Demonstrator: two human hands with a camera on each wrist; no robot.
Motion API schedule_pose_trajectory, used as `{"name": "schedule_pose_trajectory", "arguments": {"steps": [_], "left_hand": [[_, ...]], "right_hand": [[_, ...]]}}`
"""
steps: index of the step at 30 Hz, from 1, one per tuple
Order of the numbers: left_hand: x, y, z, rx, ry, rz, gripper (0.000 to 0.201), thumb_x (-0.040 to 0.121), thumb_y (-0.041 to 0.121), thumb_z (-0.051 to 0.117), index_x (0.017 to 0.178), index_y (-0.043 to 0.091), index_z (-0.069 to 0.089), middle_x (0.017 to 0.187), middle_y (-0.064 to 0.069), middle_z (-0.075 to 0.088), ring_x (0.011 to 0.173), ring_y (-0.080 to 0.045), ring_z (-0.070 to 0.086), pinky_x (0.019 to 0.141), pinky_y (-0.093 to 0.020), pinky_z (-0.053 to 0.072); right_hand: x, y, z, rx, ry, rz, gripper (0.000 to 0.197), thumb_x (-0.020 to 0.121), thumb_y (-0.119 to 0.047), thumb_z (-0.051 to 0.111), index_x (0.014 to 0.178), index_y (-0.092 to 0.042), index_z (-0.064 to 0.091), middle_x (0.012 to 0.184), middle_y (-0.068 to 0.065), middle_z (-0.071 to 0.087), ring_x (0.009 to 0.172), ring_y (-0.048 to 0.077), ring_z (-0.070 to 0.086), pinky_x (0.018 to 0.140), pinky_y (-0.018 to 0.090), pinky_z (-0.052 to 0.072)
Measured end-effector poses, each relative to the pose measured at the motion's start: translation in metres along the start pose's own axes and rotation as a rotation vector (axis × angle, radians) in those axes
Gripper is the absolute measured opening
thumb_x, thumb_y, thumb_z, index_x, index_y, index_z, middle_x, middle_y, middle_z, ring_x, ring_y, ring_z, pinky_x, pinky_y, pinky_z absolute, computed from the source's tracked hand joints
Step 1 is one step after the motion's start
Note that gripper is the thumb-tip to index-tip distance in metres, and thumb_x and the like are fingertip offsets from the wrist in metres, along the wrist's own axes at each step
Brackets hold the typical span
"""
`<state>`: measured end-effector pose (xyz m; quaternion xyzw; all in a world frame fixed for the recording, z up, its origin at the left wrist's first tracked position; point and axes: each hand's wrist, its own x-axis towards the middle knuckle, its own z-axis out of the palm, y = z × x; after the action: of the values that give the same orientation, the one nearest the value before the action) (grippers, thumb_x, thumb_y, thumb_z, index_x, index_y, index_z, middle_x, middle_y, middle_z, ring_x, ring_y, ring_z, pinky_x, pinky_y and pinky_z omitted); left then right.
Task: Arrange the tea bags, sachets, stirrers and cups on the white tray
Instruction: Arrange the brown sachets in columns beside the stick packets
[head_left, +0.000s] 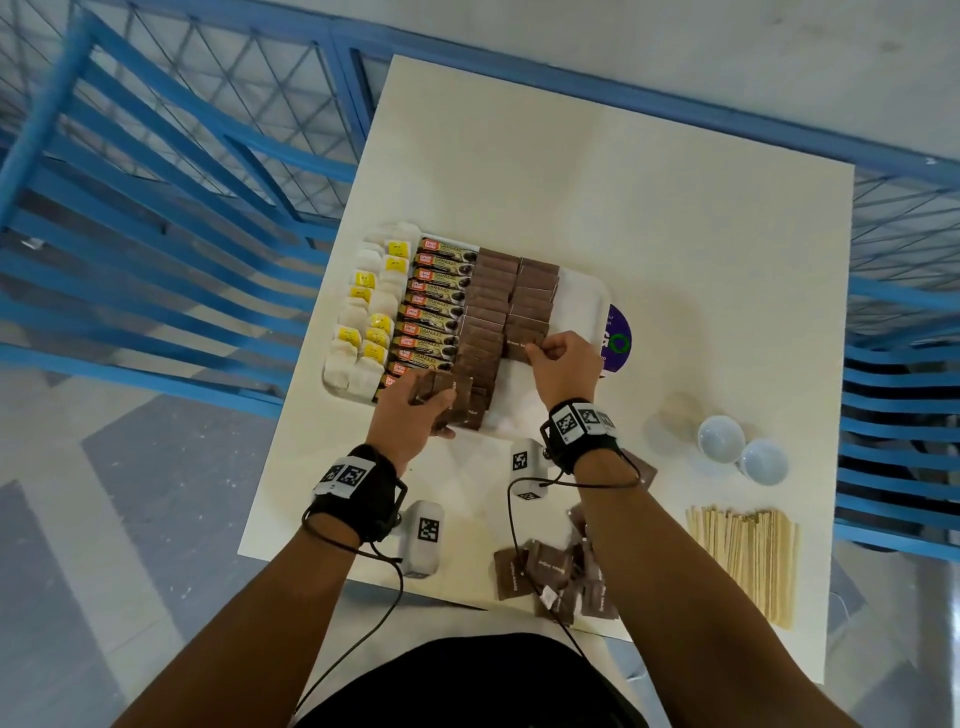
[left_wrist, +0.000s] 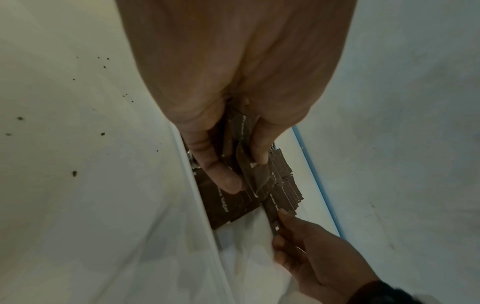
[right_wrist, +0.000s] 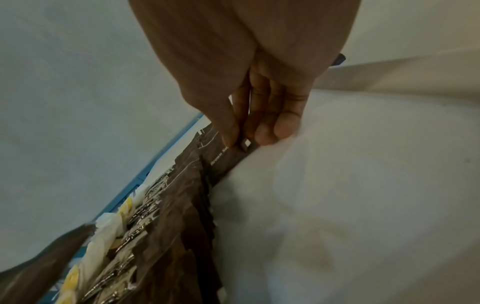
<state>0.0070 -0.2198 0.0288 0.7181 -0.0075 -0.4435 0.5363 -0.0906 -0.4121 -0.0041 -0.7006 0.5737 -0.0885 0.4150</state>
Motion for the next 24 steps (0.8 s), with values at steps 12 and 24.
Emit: {"name": "schedule_pose_trajectory", "arguments": {"steps": [12, 24], "left_hand": [[0.003, 0.002, 0.001, 0.005, -0.01, -0.001, 0.014, 0.094, 0.008, 0.07, 0.107, 0.015, 0.066, 0.097, -0.006, 0.076, 0.081, -0.024, 0.075, 0.062, -0.037, 0.062], [-0.001, 0.007, 0.011, 0.103, -0.061, 0.029, 0.027, 0.086, 0.017, 0.081, 0.107, 0.011, 0.065, 0.097, -0.008, 0.074, 0.078, -0.027, 0.076, 0.06, -0.038, 0.062]], "right_hand": [[-0.008, -0.001, -0.006, -0.005, 0.034, 0.018, 0.026, 0.086, -0.035, 0.076, 0.097, -0.018, 0.061, 0.093, 0.002, 0.068, 0.08, 0.013, 0.063, 0.06, 0.011, 0.039], [-0.055, -0.01, -0.013, 0.012, -0.438, -0.357, 0.012, 0.093, -0.025, 0.07, 0.105, -0.023, 0.073, 0.089, -0.014, 0.068, 0.078, 0.004, 0.063, 0.076, 0.023, 0.055]]}}
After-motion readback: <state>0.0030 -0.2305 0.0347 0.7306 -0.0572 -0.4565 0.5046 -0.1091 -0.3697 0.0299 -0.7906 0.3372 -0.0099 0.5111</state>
